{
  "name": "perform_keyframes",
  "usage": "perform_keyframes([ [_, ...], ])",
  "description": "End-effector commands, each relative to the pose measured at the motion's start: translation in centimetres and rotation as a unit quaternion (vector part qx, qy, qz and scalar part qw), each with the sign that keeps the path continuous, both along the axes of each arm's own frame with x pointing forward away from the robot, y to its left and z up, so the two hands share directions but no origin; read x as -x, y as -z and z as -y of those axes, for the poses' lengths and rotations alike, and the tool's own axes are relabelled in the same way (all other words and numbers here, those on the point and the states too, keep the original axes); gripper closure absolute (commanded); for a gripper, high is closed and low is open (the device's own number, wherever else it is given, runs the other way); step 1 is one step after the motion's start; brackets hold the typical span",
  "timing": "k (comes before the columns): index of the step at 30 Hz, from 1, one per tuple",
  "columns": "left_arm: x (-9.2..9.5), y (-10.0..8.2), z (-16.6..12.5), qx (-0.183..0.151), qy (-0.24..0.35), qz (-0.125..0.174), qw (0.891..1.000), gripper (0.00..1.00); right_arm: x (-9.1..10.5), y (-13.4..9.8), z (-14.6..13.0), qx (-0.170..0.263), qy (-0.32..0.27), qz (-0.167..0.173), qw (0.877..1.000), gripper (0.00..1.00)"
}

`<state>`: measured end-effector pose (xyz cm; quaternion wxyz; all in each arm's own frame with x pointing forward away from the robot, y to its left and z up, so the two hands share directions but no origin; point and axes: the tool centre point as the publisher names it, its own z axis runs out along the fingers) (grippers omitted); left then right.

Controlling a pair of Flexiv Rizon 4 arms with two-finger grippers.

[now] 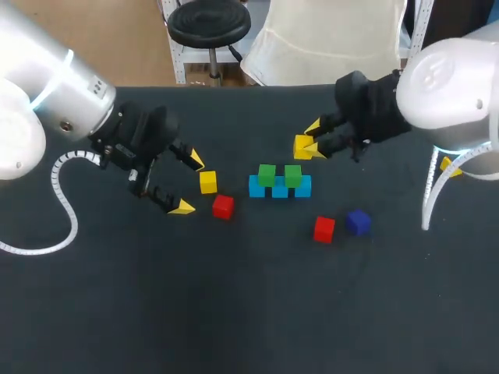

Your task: Place the blue cubes, place green cubes on the blue cubes, place the yellow cubes on the green cubes, then place the red cubes on the yellow cubes, and place purple cube on the red cubes.

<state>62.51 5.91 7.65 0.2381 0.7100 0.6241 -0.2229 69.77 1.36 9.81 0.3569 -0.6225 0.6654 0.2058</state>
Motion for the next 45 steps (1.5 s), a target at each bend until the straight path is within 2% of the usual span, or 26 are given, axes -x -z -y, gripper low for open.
perform_keyframes([
  [1, -0.1, 0.1, -0.1, 0.001, 0.002, 0.0, 1.0, 0.0, -0.4, 0.4, -0.9, 0.005, -0.009, -0.012, 1.0, 1.0],
  [14, -0.1, 0.1, -0.1, 0.001, 0.002, 0.0, 1.0, 0.0, 0.4, 1.6, -3.4, 0.021, 0.005, -0.026, 0.999, 1.0],
  [45, -0.1, 0.1, -0.1, 0.001, 0.002, 0.0, 1.0, 0.0, 0.5, 3.4, -3.7, 0.034, 0.015, -0.046, 0.998, 1.0],
])
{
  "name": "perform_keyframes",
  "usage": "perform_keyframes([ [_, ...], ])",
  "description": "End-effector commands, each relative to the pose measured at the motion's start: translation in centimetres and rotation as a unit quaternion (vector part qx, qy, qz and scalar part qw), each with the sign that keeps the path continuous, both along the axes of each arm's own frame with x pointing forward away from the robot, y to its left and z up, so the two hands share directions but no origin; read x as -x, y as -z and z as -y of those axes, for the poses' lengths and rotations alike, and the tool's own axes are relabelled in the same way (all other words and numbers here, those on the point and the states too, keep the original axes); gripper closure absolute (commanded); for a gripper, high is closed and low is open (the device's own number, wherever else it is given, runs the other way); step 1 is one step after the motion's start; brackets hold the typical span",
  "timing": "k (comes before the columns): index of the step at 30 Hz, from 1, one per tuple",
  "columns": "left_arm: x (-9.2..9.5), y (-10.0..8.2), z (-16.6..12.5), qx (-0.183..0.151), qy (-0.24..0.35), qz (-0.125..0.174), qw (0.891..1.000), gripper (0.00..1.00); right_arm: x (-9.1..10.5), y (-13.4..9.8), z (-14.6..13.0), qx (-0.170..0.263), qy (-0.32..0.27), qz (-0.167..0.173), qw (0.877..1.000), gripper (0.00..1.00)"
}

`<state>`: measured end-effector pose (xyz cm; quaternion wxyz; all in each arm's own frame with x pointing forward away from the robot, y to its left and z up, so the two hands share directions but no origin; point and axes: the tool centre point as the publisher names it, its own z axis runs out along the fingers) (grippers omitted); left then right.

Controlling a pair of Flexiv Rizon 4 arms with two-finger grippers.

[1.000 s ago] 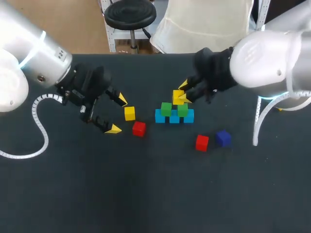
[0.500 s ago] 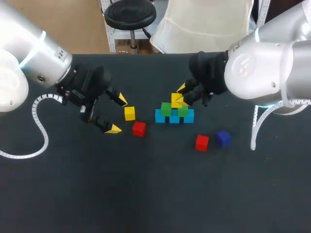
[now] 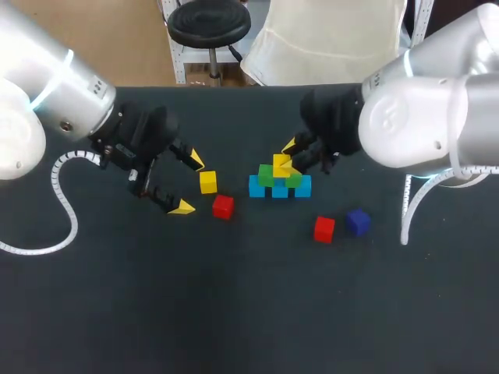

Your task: Place the blue cubes, place green cubes on the blue cubes, place the yellow cubes on the green cubes, then place the red cubes on the yellow cubes, and place purple cube on the red cubes.

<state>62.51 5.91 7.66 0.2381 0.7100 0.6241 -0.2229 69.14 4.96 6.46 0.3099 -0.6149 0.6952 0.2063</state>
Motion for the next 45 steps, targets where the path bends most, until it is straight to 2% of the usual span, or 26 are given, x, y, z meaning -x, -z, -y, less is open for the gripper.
perform_keyframes([
  [1, -0.08, 0.07, -0.08, 0.001, 0.002, 0.0, 1.0, 0.0, -0.14, 0.1, -0.12, 0.002, 0.001, -0.002, 1.0, 1.0],
  [26, -0.08, 0.07, -0.08, 0.001, 0.002, 0.0, 1.0, 0.0, -0.6, 0.38, -0.11, 0.005, 0.007, -0.006, 1.0, 0.99],
  [36, -0.08, 0.07, -0.08, 0.001, 0.002, 0.0, 1.0, 0.0, -0.64, 0.51, -0.22, 0.005, 0.006, -0.01, 1.0, 0.88],
  [41, -0.08, 0.07, -0.08, 0.001, 0.002, 0.0, 1.0, 0.0, -0.66, 0.57, -0.24, 0.004, 0.006, -0.011, 1.0, 0.79],
  [45, -0.08, 0.07, -0.08, 0.001, 0.002, 0.0, 1.0, 0.0, -0.71, 0.64, -0.26, 0.004, 0.007, -0.012, 1.0, 0.78],
])
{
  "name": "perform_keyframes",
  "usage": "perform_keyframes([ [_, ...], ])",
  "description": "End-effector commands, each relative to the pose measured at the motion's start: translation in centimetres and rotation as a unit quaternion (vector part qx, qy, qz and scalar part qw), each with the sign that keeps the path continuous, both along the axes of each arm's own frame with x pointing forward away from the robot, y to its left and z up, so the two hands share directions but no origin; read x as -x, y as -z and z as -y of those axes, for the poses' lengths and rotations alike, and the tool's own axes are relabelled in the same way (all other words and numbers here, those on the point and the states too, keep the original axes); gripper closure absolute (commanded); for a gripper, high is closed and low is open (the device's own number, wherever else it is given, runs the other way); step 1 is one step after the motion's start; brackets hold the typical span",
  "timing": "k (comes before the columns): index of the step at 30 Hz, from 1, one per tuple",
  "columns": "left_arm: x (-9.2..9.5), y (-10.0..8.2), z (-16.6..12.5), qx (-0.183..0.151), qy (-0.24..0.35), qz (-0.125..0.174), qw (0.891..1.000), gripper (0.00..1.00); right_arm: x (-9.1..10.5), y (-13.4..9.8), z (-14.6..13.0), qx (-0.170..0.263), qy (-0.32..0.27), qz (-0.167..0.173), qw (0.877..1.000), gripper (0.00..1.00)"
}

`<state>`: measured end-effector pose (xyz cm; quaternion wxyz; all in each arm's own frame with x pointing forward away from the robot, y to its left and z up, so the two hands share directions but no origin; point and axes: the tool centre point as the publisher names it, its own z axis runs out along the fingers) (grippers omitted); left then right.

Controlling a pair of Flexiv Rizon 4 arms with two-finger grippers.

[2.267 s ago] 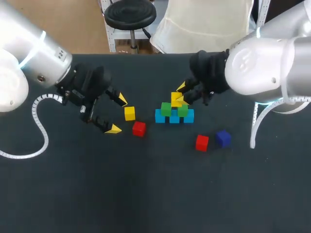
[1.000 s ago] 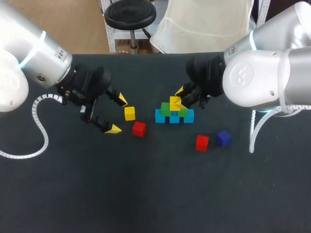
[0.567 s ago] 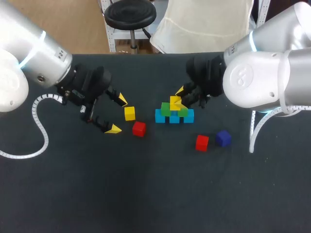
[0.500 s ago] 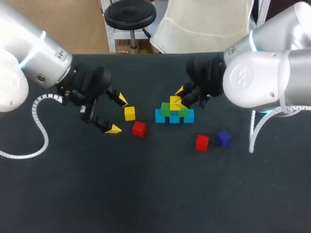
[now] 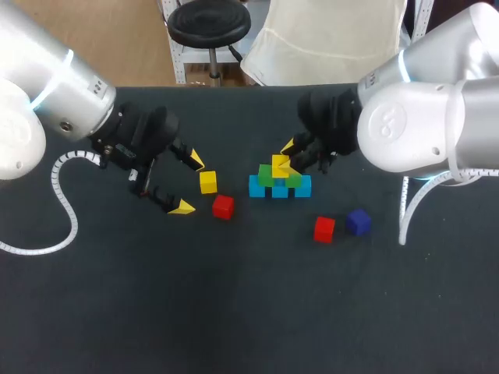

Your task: Place the blue cubes, place green cubes on the blue cubes, place the yellow cubes on the green cubes, then place the red cubes on the yellow cubes, and place purple cube on the red cubes.

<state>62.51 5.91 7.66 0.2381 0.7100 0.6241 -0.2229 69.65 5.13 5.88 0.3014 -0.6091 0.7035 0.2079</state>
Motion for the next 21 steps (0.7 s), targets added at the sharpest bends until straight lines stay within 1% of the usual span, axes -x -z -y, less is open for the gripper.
perform_keyframes([
  [1, -0.08, 0.07, -0.08, 0.001, 0.002, 0.0, 1.0, 0.0, -0.24, 0.08, -0.1, 0.0, 0.0, -0.002, 1.0, 0.78],
  [8, -0.08, 0.07, -0.08, 0.001, 0.002, 0.0, 1.0, 0.0, -0.36, 0.14, -0.12, 0.0, 0.001, -0.002, 1.0, 0.75],
  [12, -0.08, 0.07, -0.08, 0.001, 0.002, 0.0, 1.0, 0.0, -0.38, 0.15, -0.17, 0.0, 0.0, -0.003, 1.0, 0.69],
  [16, -0.08, 0.07, -0.08, 0.001, 0.002, 0.0, 1.0, 0.0, -0.38, 0.16, -0.19, 0.0, -0.001, -0.004, 1.0, 0.61],
  [21, -0.08, 0.07, -0.08, 0.001, 0.002, 0.0, 1.0, 0.0, -0.38, 0.17, -0.18, 0.0, 0.0, -0.005, 1.0, 0.56],
])
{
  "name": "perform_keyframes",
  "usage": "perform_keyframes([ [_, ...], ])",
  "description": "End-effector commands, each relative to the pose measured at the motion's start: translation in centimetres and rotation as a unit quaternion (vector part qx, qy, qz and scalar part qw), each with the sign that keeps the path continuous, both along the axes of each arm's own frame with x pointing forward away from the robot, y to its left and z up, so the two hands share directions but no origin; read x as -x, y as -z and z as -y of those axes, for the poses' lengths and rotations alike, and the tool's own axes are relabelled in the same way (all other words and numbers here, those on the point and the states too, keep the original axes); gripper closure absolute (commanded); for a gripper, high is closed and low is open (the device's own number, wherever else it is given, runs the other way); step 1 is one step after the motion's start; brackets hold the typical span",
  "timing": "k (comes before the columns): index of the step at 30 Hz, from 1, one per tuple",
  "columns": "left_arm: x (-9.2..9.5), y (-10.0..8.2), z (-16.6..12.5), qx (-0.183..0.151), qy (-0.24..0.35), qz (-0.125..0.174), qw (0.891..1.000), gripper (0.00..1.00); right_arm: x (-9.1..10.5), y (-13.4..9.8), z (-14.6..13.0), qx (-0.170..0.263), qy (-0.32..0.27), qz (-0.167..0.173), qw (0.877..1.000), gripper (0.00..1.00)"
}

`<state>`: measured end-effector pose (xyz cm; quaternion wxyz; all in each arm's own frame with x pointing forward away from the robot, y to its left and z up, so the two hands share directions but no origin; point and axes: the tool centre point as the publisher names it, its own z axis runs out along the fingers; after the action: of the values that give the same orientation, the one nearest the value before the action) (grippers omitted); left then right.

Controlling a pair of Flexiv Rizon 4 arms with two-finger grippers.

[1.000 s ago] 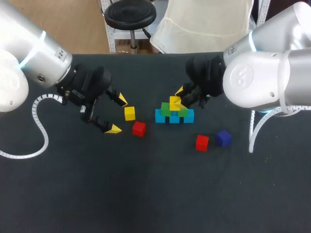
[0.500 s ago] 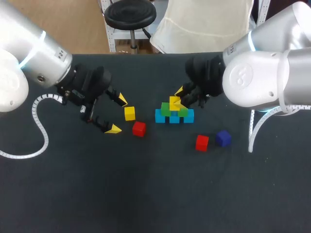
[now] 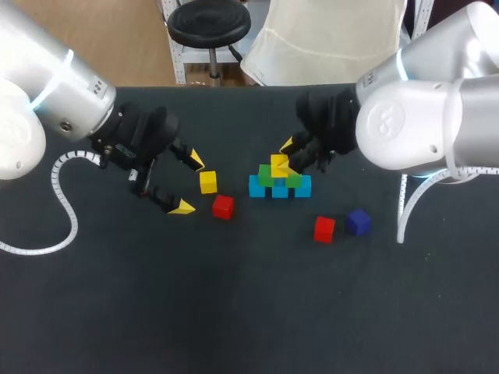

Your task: Place the blue cubes, place green cubes on the blue cubes, place the yellow cubes on the green cubes, then place the red cubes on the yellow cubes, and place purple cube on the red cubes.

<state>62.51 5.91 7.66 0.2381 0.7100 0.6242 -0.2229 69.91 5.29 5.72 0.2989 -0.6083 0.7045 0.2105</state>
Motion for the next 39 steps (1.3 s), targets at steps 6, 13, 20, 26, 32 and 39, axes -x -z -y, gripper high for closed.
perform_keyframes([
  [6, -0.1, 0.1, -0.1, 0.001, 0.002, 0.0, 1.0, 0.0, -0.1, -0.1, 0.1, 0.001, 0.002, -0.003, 1.0, 0.29],
  [13, -0.1, 0.1, -0.1, 0.001, 0.002, 0.0, 1.0, 0.0, -0.2, -1.9, 1.8, -0.016, 0.031, 0.0, 0.999, 0.0],
  [20, -0.1, 0.1, -0.1, 0.001, 0.002, 0.0, 1.0, 0.0, -0.9, -3.9, 6.1, -0.029, 0.027, -0.013, 0.999, 0.0],
  [26, -0.1, 0.1, -0.1, 0.001, 0.002, 0.0, 1.0, 0.0, -1.5, -4.8, 11.2, -0.015, -0.028, -0.022, 0.999, 0.0],
  [32, -0.1, 0.1, -0.1, 0.001, 0.002, 0.0, 1.0, 0.0, -2.2, -4.4, 15.7, -0.006, -0.084, -0.028, 0.996, 0.0],
  [39, -0.1, 0.1, -0.1, 0.001, 0.002, 0.0, 1.0, 0.0, -2.8, -3.6, 20.2, -0.007, -0.124, -0.01, 0.992, 0.0],
])
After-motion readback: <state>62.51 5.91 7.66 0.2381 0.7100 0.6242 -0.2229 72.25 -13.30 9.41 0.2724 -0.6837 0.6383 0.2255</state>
